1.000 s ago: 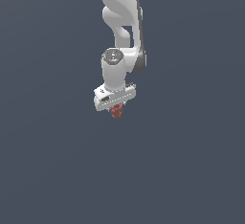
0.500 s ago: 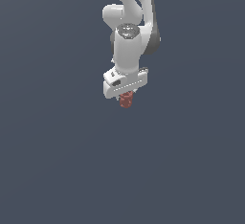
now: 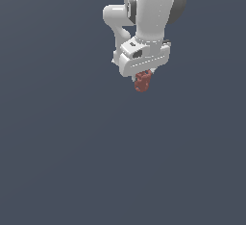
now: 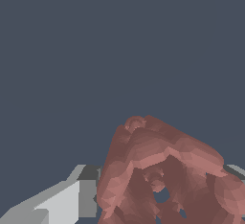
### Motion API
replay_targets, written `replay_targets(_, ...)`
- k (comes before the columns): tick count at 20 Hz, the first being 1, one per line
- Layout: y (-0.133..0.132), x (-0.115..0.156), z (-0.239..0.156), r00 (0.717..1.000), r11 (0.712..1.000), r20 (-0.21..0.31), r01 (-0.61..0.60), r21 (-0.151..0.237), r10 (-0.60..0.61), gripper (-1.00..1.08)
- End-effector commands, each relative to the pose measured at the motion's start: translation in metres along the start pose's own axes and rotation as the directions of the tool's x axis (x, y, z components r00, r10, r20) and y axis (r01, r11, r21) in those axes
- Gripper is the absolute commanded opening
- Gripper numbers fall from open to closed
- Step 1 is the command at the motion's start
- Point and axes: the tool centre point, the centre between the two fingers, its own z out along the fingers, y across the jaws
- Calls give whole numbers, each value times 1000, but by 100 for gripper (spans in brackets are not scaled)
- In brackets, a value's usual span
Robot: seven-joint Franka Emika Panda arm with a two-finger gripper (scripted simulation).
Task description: Pick up the object and move it to a goal position.
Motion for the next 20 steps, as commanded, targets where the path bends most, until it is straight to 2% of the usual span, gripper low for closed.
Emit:
replay_targets(1,-16,3,-26,1000,1000,1,0,0,0,-100)
replay_targets(11,-64,19,-105,1000,1000,1,0,2,0,-100)
replay_targets(20,-80,26,-133,1000,1000,0,-1,3,1,-100)
